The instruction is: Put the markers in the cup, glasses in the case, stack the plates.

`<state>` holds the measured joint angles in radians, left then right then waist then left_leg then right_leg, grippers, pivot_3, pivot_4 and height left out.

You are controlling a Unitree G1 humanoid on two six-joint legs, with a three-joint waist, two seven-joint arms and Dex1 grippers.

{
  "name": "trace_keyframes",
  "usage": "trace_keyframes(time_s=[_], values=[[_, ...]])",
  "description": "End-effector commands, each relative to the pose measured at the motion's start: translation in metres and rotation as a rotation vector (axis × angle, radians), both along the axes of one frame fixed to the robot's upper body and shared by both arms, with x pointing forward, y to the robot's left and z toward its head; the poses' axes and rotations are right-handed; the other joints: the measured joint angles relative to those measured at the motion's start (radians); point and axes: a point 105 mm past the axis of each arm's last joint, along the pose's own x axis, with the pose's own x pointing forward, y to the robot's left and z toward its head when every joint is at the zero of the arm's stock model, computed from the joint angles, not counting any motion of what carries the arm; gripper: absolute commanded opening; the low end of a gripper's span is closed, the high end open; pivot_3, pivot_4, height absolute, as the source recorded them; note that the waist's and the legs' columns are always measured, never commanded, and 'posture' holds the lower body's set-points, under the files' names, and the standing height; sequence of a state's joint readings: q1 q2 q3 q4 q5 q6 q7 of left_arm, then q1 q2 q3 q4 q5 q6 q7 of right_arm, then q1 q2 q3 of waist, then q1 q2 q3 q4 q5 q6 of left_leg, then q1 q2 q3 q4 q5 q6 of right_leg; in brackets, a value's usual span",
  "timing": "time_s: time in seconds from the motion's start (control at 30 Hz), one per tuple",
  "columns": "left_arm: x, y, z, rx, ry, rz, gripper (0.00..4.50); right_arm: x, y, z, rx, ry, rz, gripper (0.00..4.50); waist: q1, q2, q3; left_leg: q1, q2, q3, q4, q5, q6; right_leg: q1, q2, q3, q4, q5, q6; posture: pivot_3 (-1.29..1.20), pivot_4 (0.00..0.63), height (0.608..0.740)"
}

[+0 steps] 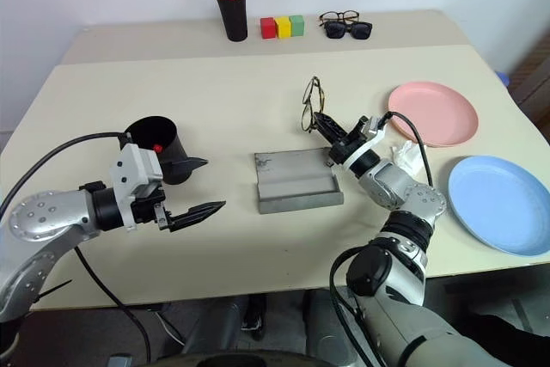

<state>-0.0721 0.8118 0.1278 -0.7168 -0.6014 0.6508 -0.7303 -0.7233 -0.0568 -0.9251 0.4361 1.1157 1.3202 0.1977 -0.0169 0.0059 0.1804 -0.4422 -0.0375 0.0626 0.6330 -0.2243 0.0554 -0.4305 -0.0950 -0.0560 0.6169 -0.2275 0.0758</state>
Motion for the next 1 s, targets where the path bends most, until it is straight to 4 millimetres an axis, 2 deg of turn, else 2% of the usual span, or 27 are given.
trace_keyframes(time_s=[0.03, 0.27, 0.73, 1.0], values=[[-0.006, -0.008, 0.005, -0.009, -0.021, -0.027, 4.32, 0.004, -0.009, 0.002, -0.013, 0.008, -0.067, 0.04, -0.001, 0.0, 0.0, 0.0, 0.0, 0.0, 0.0, 0.0, 0.0, 0.0, 0.0, 0.0, 0.0, 0.0, 0.0, 0.0, 0.15, 0.74], [-0.007, -0.011, 0.005, -0.021, -0.016, -0.023, 4.32, 0.012, -0.018, -0.01, -0.048, 0.094, -0.148, 0.04, -0.001, 0.0, 0.0, 0.0, 0.0, 0.0, 0.001, 0.002, 0.0, 0.0, 0.001, 0.0, 0.002, 0.0, -0.001, 0.0, 0.15, 0.74], [-0.007, -0.013, 0.006, -0.03, -0.011, -0.02, 4.32, 0.01, -0.024, -0.032, -0.141, 0.209, -0.167, 0.04, 0.001, 0.0, 0.0, 0.001, 0.0, 0.0, 0.002, 0.005, 0.003, 0.001, 0.001, 0.0, 0.003, -0.002, -0.003, 0.0, 0.15, 0.74], [-0.007, -0.014, 0.006, -0.031, -0.013, -0.019, 4.32, 0.01, -0.028, -0.035, -0.152, 0.219, -0.188, 0.04, 0.003, -0.001, -0.001, 0.001, 0.0, 0.0, 0.003, 0.004, 0.003, 0.002, 0.001, 0.0, 0.003, -0.002, -0.003, 0.0, 0.15, 0.74]])
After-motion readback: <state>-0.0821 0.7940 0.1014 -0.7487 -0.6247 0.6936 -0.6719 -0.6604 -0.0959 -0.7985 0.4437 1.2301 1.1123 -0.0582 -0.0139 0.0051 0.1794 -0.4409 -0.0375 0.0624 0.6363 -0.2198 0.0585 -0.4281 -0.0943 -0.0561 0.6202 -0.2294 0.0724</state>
